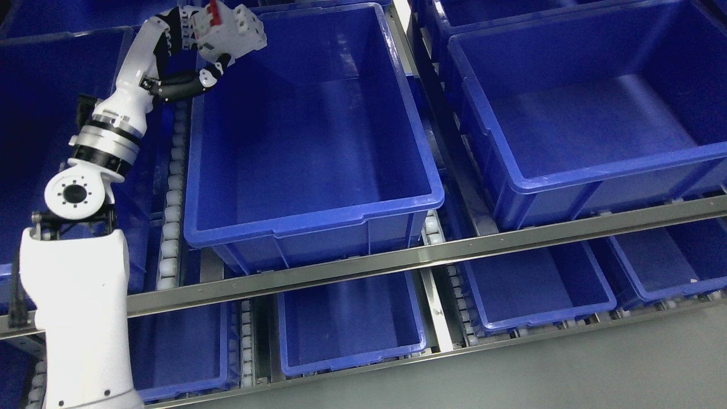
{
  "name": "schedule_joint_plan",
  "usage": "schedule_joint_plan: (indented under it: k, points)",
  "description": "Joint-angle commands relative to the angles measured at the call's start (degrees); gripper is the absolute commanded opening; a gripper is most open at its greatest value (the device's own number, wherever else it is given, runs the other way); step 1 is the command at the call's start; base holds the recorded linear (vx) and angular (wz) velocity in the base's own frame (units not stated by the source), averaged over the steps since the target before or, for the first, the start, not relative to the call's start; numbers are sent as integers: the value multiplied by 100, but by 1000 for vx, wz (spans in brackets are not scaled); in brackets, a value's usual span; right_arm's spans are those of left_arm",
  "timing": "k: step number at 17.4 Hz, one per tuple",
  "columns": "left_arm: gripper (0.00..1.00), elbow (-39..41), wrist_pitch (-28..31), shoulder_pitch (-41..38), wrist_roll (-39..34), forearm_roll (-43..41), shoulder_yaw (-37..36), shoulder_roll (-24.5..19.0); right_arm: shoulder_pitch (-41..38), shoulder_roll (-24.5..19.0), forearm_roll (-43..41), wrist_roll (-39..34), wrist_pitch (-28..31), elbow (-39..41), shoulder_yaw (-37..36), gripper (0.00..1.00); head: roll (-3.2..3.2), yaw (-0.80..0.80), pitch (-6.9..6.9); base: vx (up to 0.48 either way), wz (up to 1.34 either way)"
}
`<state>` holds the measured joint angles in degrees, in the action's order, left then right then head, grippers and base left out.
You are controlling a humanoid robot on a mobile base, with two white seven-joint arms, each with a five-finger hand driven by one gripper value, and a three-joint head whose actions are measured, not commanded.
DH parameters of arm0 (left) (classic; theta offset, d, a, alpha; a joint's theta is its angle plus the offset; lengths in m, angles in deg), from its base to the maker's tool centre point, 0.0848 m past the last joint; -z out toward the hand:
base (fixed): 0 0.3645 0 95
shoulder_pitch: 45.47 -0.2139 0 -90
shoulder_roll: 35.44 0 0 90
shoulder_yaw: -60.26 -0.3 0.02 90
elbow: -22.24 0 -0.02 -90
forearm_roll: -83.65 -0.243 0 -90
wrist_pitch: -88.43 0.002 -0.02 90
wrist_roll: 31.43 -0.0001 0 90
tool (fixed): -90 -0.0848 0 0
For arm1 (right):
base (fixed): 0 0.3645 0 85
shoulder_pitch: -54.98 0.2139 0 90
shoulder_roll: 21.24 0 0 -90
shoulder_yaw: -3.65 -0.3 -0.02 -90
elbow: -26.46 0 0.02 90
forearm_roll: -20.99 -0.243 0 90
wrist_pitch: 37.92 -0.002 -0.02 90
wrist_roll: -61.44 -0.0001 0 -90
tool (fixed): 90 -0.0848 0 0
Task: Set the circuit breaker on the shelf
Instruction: 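Lower the breaker into the blue bin and open the left hand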
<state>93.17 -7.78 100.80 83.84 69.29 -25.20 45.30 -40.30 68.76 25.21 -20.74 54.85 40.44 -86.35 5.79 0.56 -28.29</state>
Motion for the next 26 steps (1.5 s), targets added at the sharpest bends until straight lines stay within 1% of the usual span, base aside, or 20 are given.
schedule_joint_plan:
  k: [1, 2, 3, 6, 9, 11, 13, 15, 18, 22, 24, 26]
  points:
    - [14, -3791, 41, 1533, -14, -943, -1200, 378, 1, 100, 0, -8, 180, 0, 114, 100, 0, 0, 0, 51, 41]
    - [14, -4432, 24, 1727, -14, -1233, -1192, 564, 1, 100, 0, -8, 180, 0, 114, 100, 0, 0, 0, 51, 29]
    - [14, -4743, 6, 1842, -57, -1375, -1200, 609, 1, 100, 0, -8, 172, 0, 114, 100, 0, 0, 0, 51, 29]
    - [14, -5122, 24, 1974, -75, -1622, -1340, 531, 1, 100, 0, -8, 180, 0, 114, 100, 0, 0, 0, 38, 17]
    - [15, -5615, 32, 2176, -101, -1631, -1542, 381, 1, 100, 0, 1, 180, 0, 114, 100, 0, 0, 0, 14, -29]
    - [17, -5792, 67, 2264, -128, -1631, -1831, 329, 1, 100, 0, -8, 180, 0, 114, 100, 0, 0, 0, 23, -13]
    - [18, -5792, 94, 2334, -145, -1631, -1973, 346, 1, 100, 0, 1, 180, 0, 114, 100, 0, 0, 0, 31, 9]
    - [21, -5792, 164, 2353, -128, -1631, -2114, 398, 1, 100, 0, 1, 180, 0, 114, 100, 0, 0, 0, 23, 0]
    - [32, -5792, 164, 2370, -128, -1631, -2150, 416, 1, 100, 0, 1, 172, 0, 114, 100, 0, 0, 0, 24, -12]
    - [54, -5792, 191, 2423, -128, -1631, -2351, 425, 1, 100, 0, 1, 180, 0, 114, 100, 0, 0, 0, 14, -3]
    - [61, -5792, 199, 2423, -172, -1631, -2361, 425, 1, 100, 0, 1, 172, 0, 114, 100, 0, 0, 0, 11, -6]
    - [73, -5792, 199, 2449, -312, -1631, -2369, 399, 1, 100, 0, 1, 172, 0, 114, 100, 0, 0, 0, 15, -11]
